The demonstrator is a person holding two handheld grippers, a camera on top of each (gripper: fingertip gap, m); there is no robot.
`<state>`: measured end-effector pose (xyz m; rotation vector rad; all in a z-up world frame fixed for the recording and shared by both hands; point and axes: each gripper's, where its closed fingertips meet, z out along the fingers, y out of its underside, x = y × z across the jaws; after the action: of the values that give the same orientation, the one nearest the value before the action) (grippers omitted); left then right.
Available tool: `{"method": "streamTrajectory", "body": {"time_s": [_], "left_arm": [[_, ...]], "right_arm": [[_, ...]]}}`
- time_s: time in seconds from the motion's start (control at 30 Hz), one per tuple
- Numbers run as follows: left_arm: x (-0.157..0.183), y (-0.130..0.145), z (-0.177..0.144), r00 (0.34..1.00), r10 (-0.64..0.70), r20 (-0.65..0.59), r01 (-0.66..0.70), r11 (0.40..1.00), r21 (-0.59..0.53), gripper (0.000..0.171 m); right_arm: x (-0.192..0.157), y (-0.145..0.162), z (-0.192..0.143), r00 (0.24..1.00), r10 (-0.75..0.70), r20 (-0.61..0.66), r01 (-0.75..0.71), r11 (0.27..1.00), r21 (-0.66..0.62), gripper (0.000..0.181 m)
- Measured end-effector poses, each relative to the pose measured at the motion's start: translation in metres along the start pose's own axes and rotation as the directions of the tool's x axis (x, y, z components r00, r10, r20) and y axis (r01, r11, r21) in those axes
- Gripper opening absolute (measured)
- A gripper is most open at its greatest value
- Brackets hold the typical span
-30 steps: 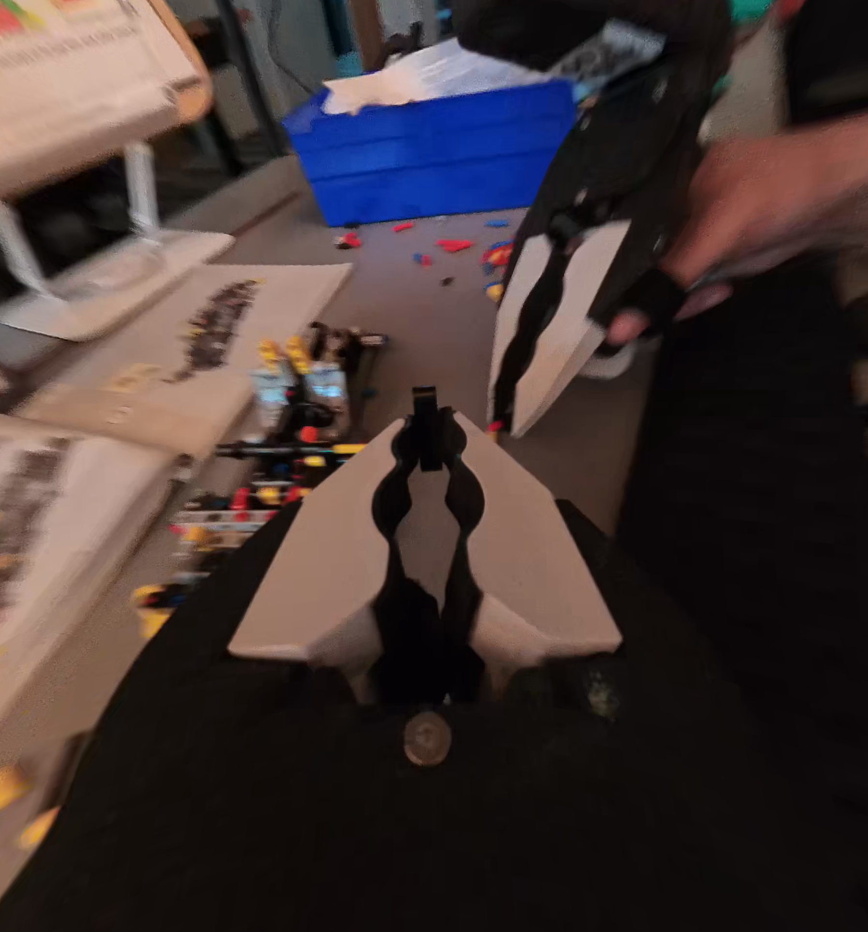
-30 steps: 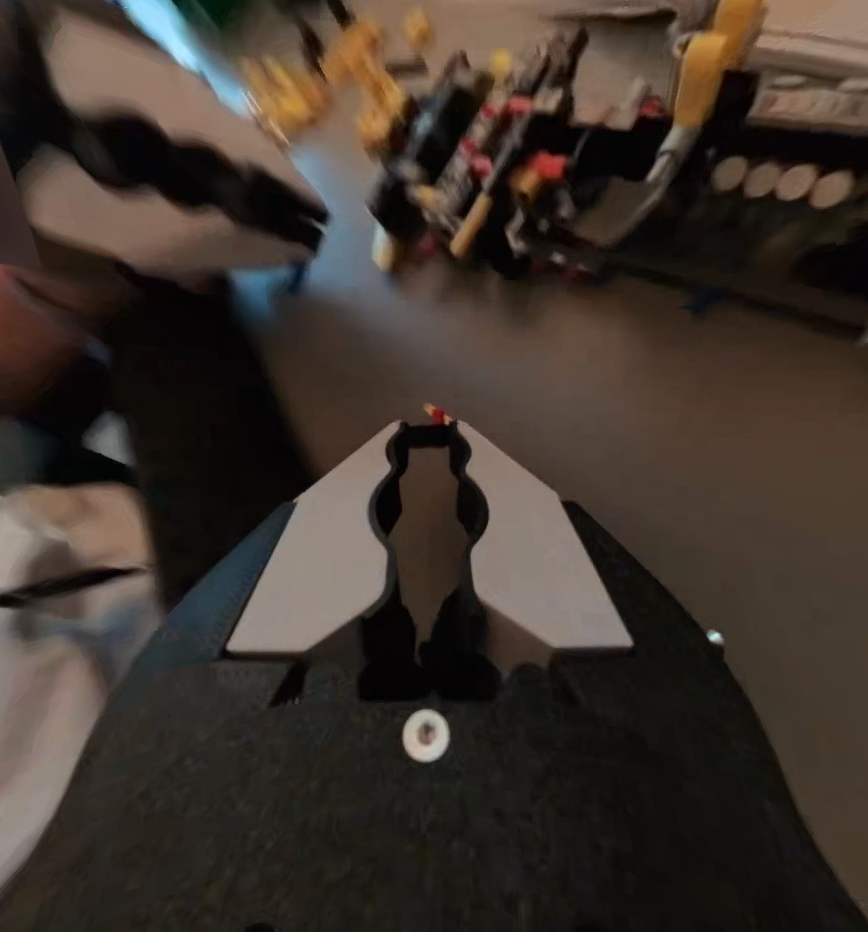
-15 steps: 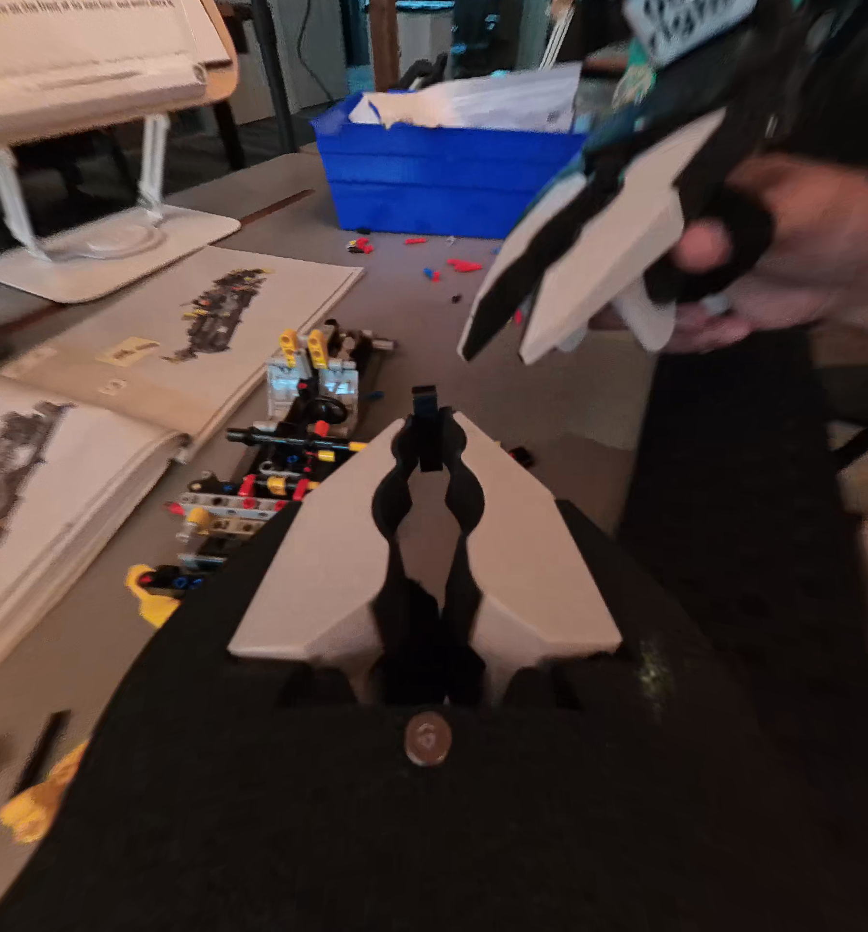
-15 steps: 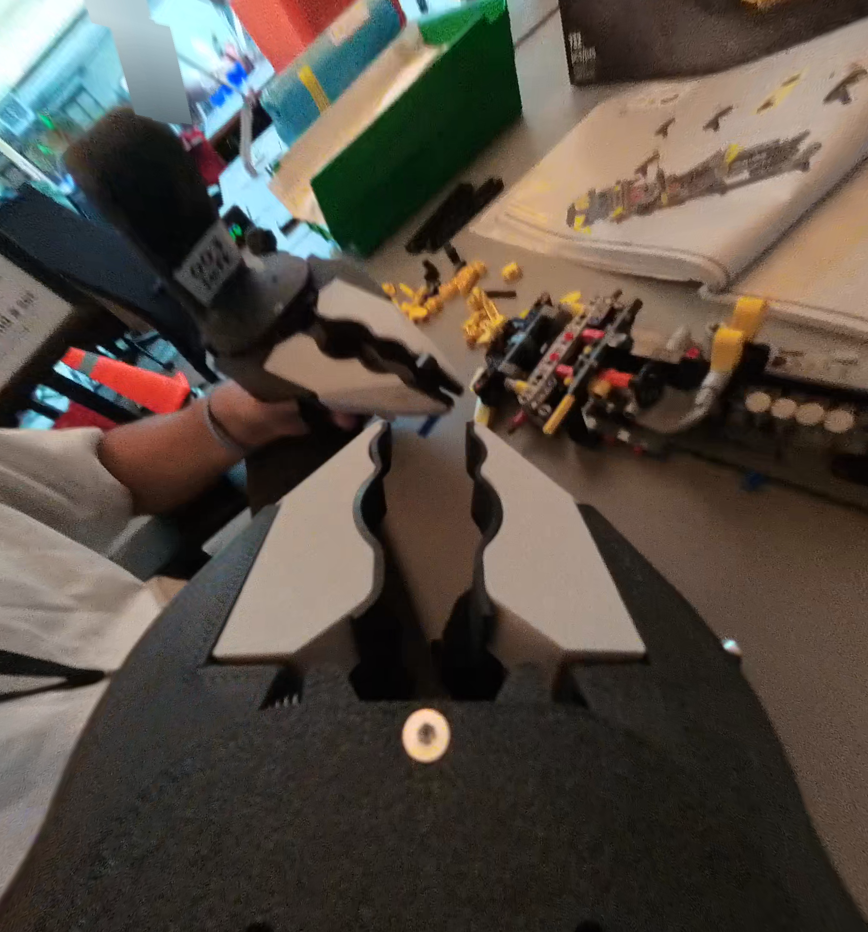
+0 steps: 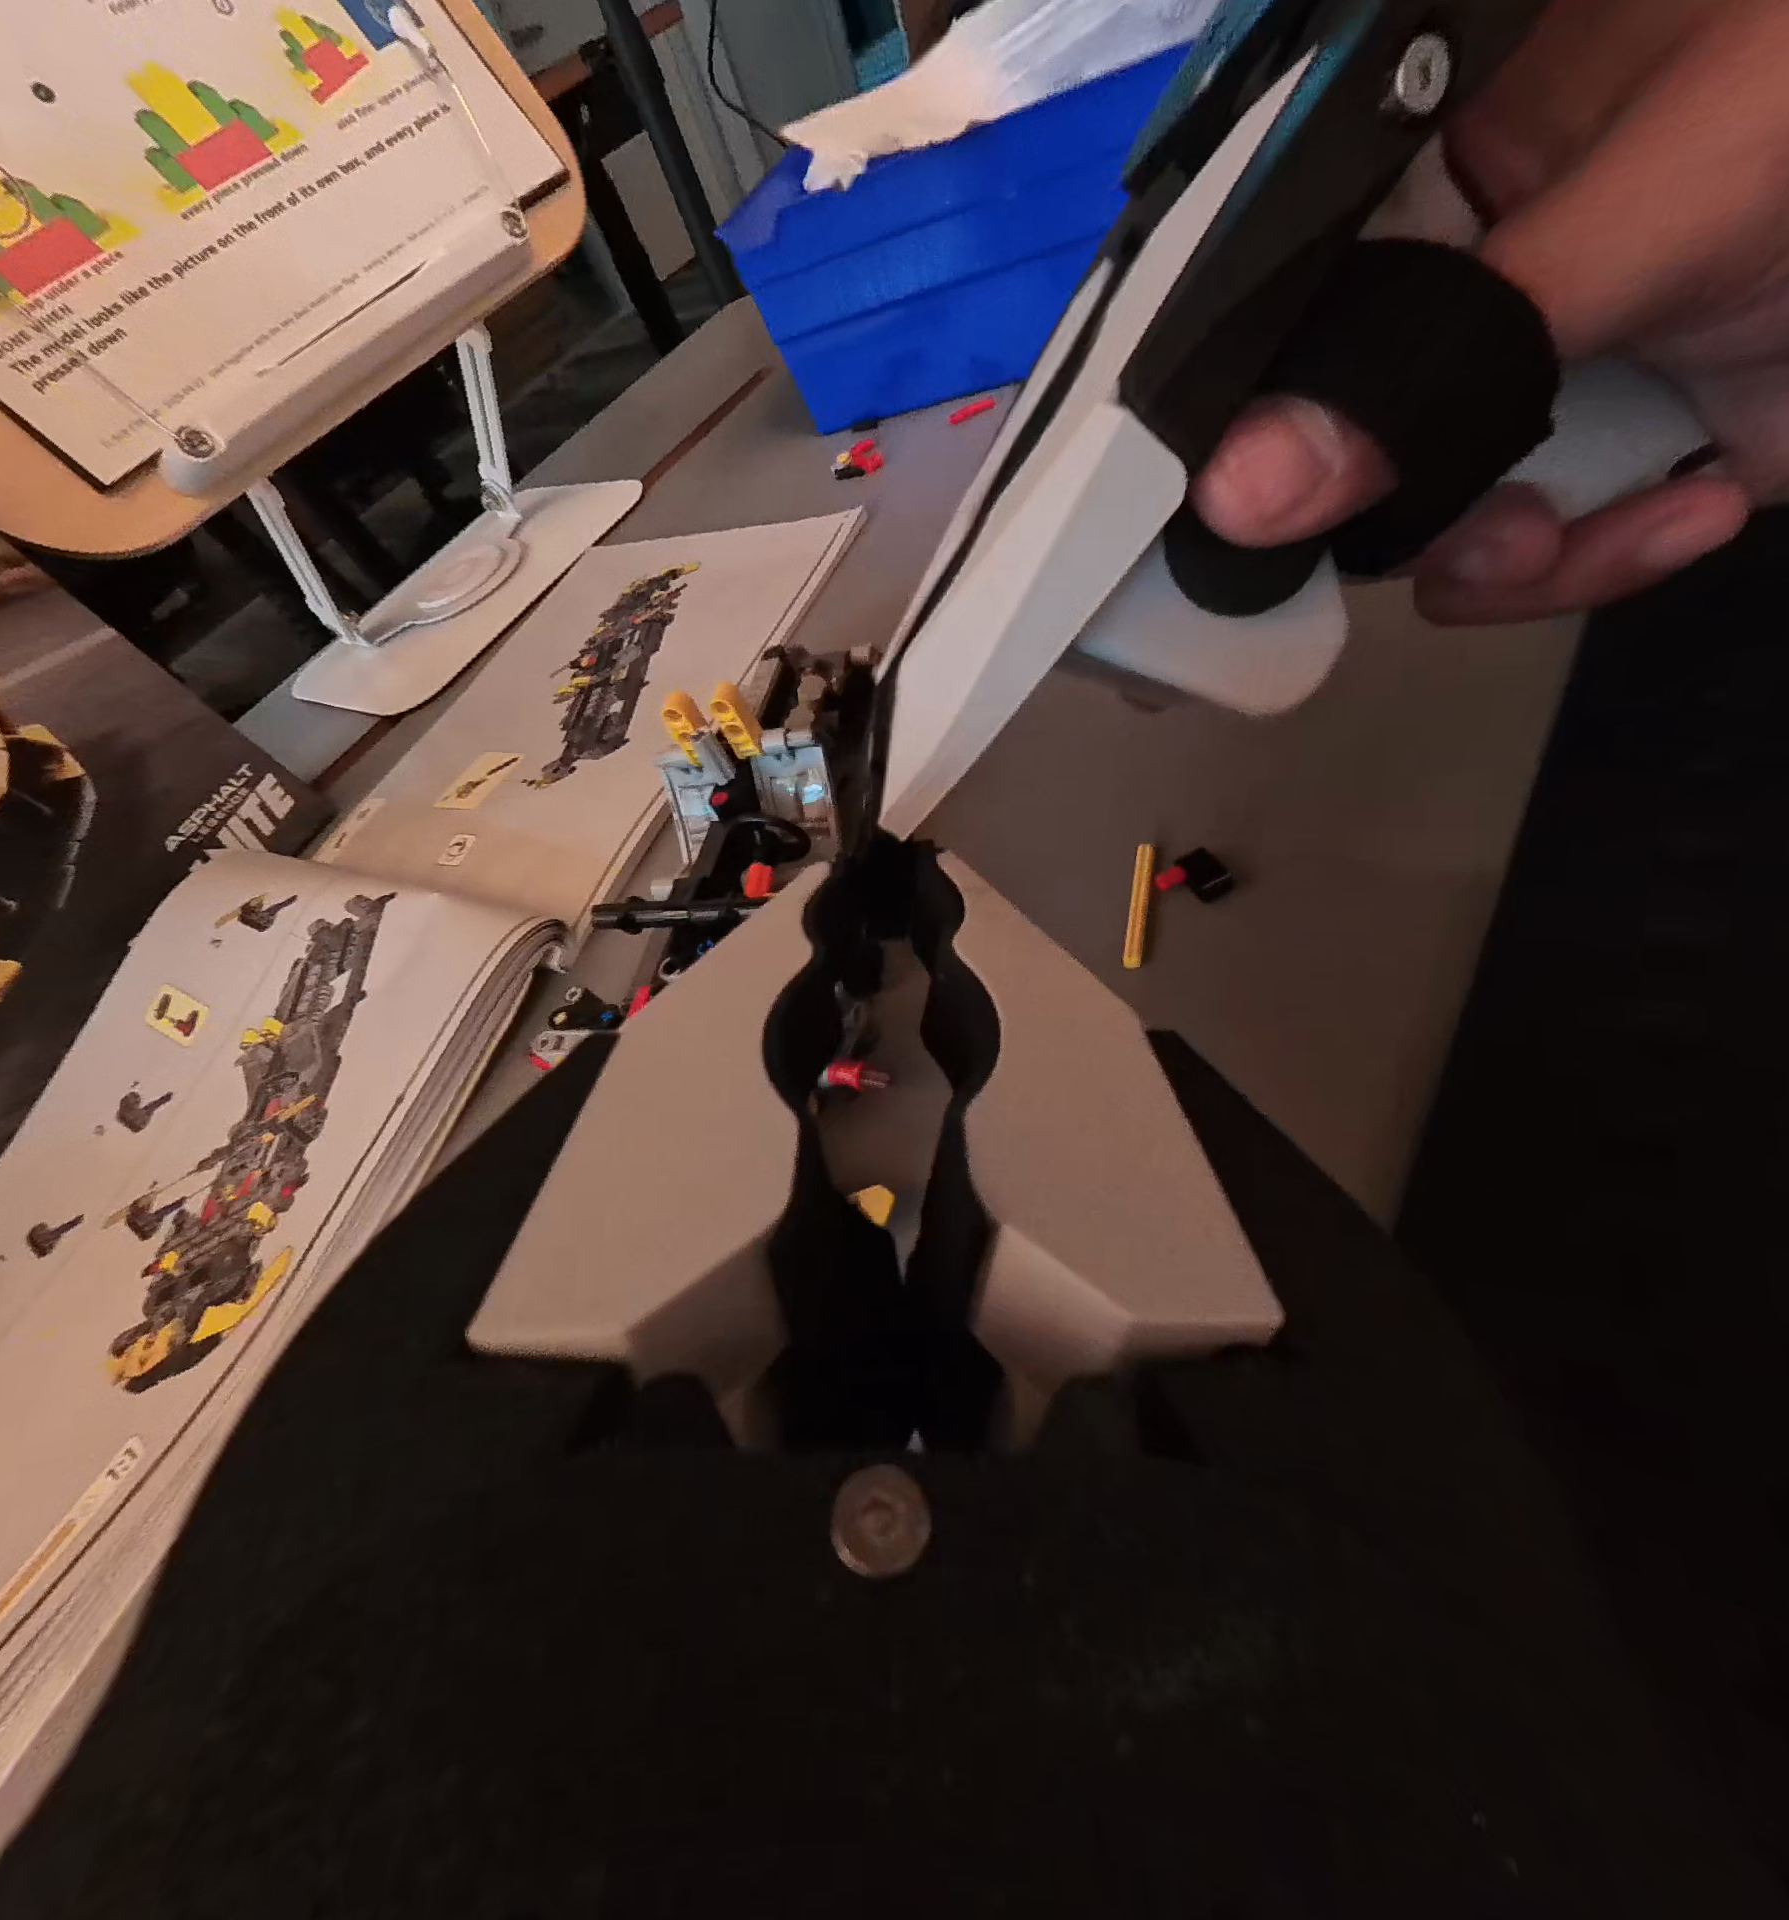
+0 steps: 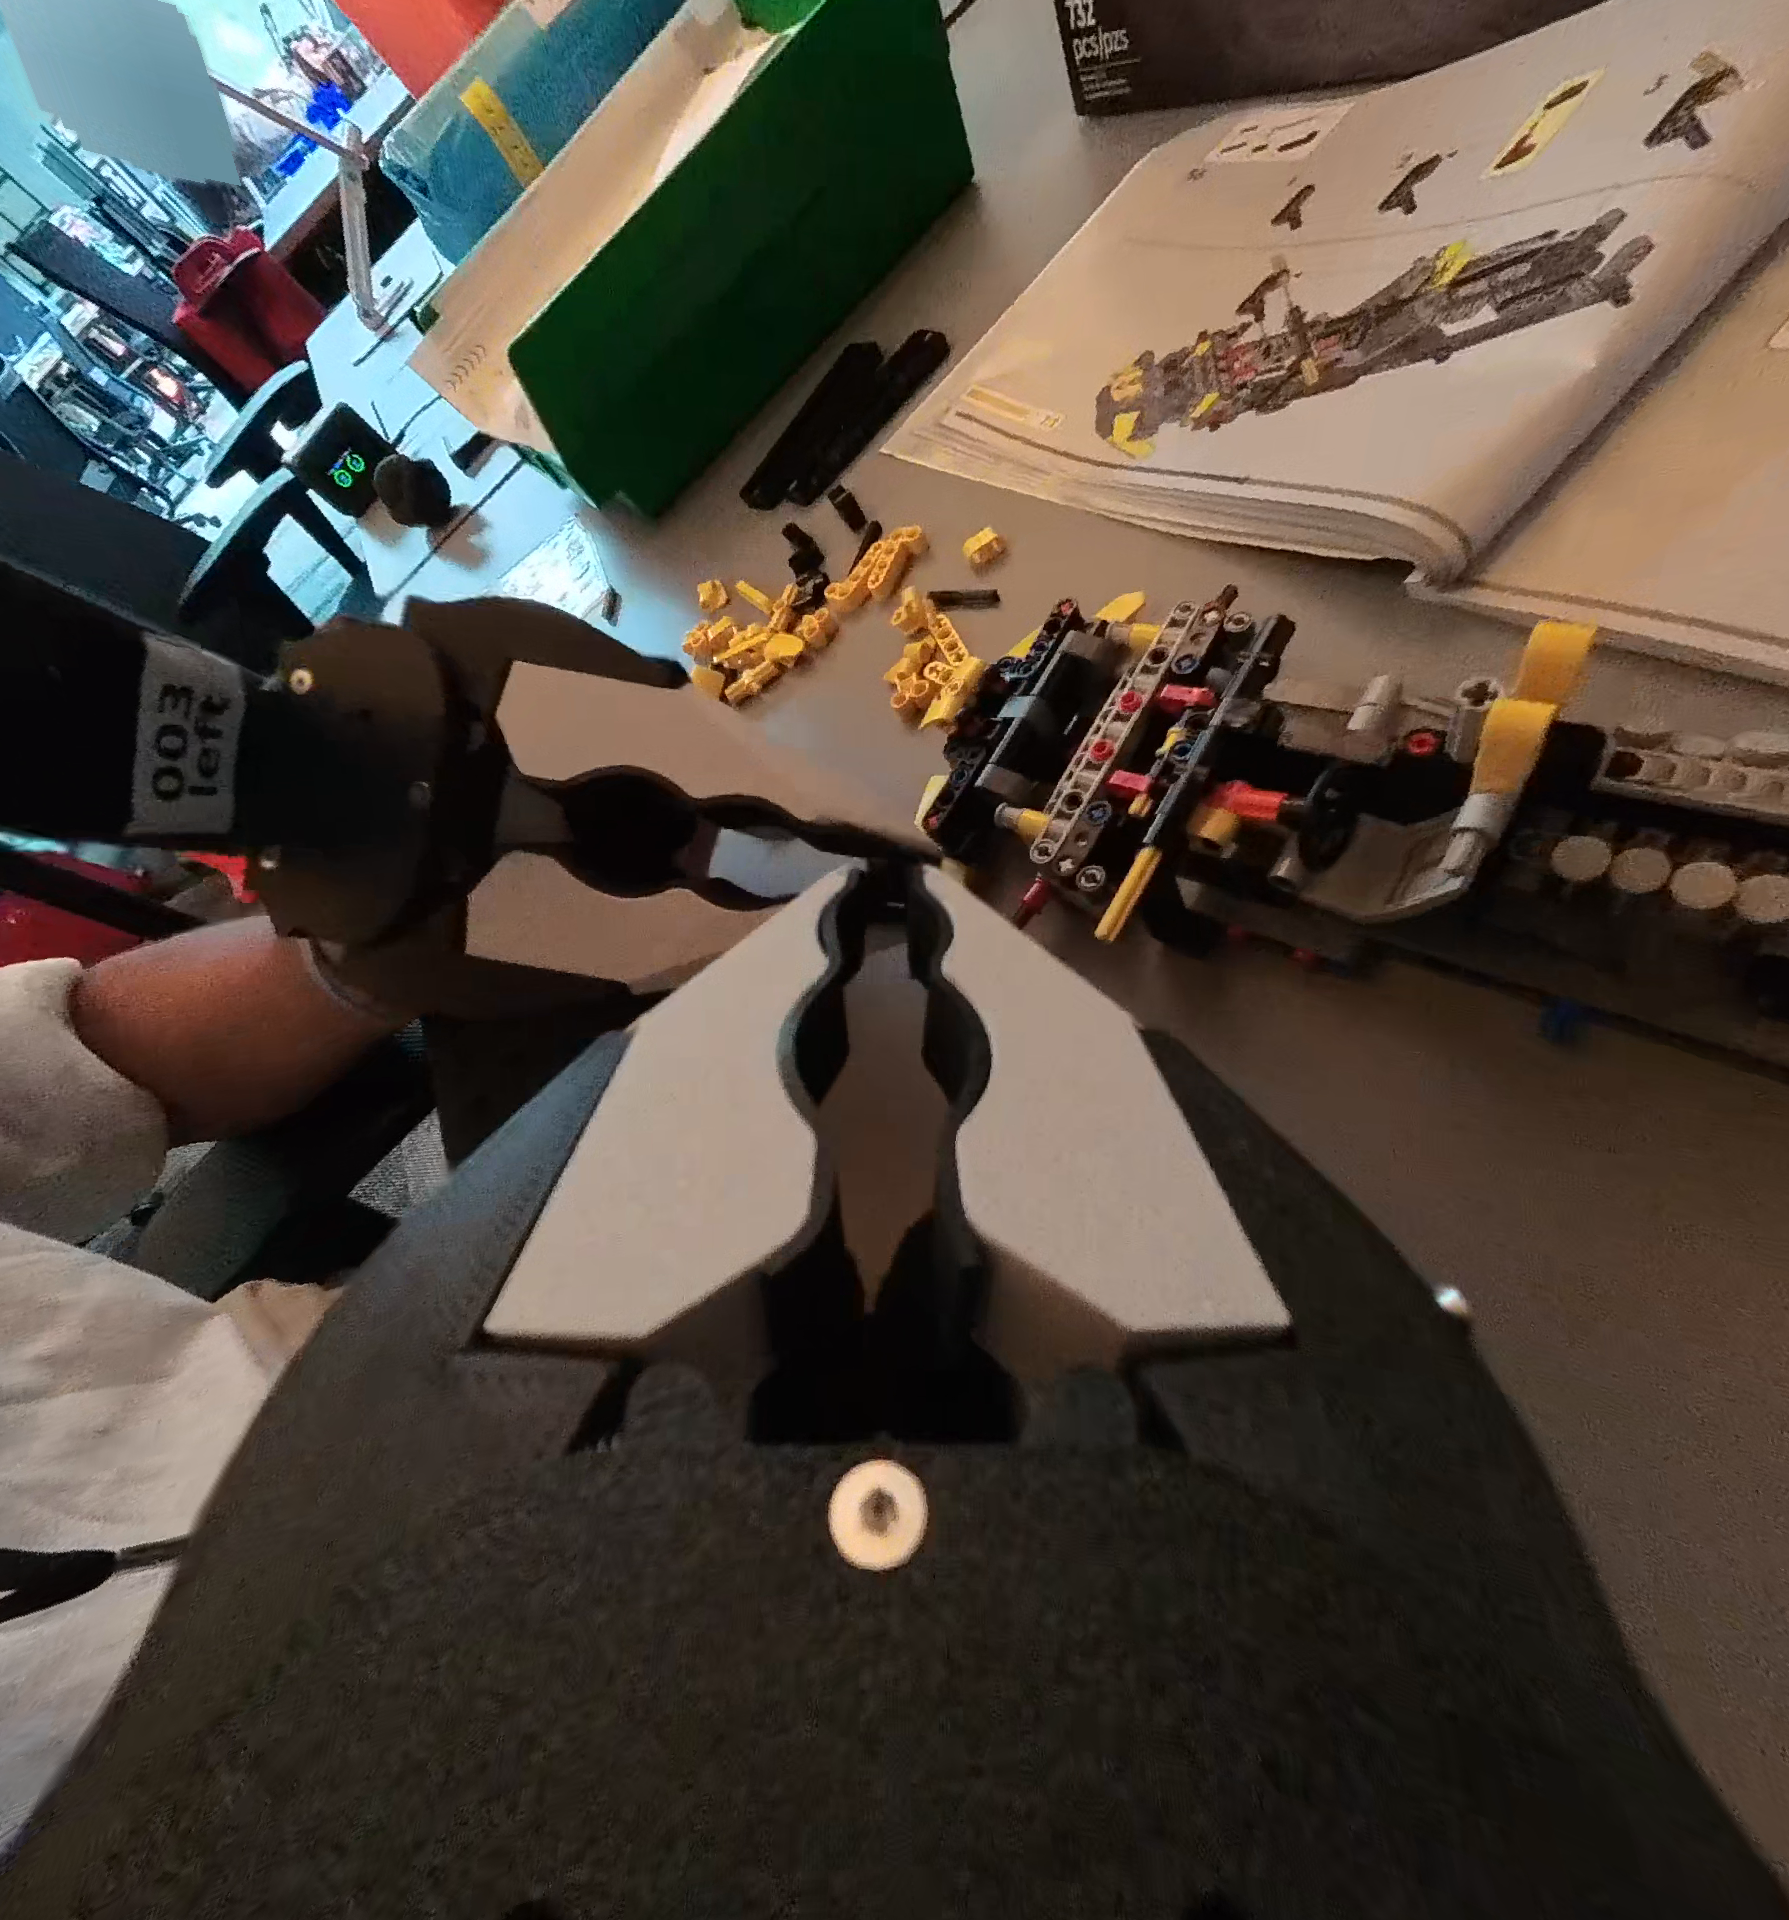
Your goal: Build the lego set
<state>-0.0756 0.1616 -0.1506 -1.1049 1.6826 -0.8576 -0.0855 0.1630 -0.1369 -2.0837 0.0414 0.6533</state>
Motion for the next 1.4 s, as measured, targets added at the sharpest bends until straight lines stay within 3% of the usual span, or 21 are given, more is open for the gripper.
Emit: {"method": "streamTrajectory", "body": {"time_s": [0.2, 0.4, 0.47, 0.53, 0.63, 0.73, 0.83, 0.93, 1.0, 1.13, 1.27, 1.4], "left_arm": [[0.003, -0.002, -0.003, 1.000, 0.004, -0.026, -0.004, 1.000, 0.024, 0.005], [-0.003, -0.002, -0.008, 0.977, -0.184, -0.109, 0.189, 0.981, 0.039, 0.006], [-0.005, 0.003, -0.006, 0.962, -0.243, -0.122, 0.247, 0.969, 0.014, 0.006], [-0.006, 0.007, -0.004, 0.961, -0.250, -0.118, 0.251, 0.968, -0.008, 0.006], [0.001, 0.007, -0.001, 0.974, -0.190, -0.121, 0.189, 0.982, -0.018, 0.006], [0.007, 0.010, 0.002, 0.985, -0.127, -0.115, 0.123, 0.992, -0.043, 0.006], [0.012, 0.006, 0.000, 0.980, -0.128, -0.150, 0.126, 0.992, -0.021, 0.006], [0.019, 0.000, -0.003, 0.970, -0.130, -0.203, 0.136, 0.991, 0.013, 0.006], [0.019, 0.002, -0.002, 0.971, -0.124, -0.204, 0.127, 0.992, 0.002, 0.006], [0.014, 0.007, -0.002, 0.970, -0.146, -0.195, 0.148, 0.989, -0.007, 0.005], [0.006, 0.008, -0.006, 0.958, -0.201, -0.204, 0.206, 0.979, 0.000, 0.005], [0.005, 0.005, -0.008, 0.944, -0.235, -0.232, 0.246, 0.969, 0.019, 0.006]], "right_arm": [[-0.004, 0.000, -0.001, 0.999, 0.015, 0.039, -0.014, 1.000, -0.021, 0.007], [-0.006, -0.009, -0.033, 0.971, -0.209, 0.115, 0.201, 0.976, 0.081, 0.019], [0.012, 0.024, -0.040, 0.936, -0.341, 0.088, 0.347, 0.935, -0.065, 0.030], [0.031, 0.062, -0.046, 0.916, -0.396, 0.059, 0.398, 0.886, -0.239, 0.029], [0.038, 0.084, -0.046, 0.913, -0.409, 0.011, 0.392, 0.868, -0.305, 0.028], [0.044, 0.091, -0.042, 0.858, -0.511, -0.052, 0.467, 0.817, -0.338, 0.026], [0.038, 0.096, -0.042, 0.736, -0.676, 0.028, 0.639, 0.681, -0.359, 0.026], [0.040, 0.097, -0.044, 0.567, -0.802, 0.187, 0.795, 0.473, -0.380, 0.015], [0.042, 0.093, -0.040, 0.477, -0.824, 0.304, 0.854, 0.355, -0.380, 0.016], [0.038, 0.090, -0.033, 0.362, -0.773, 0.521, 0.914, 0.187, -0.359, 0.018], [0.046, 0.098, -0.030, 0.300, -0.706, 0.642, 0.932, 0.074, -0.354, 0.017], [0.044, 0.101, -0.030, 0.301, -0.660, 0.688, 0.939, 0.079, -0.334, 0.010]]}}
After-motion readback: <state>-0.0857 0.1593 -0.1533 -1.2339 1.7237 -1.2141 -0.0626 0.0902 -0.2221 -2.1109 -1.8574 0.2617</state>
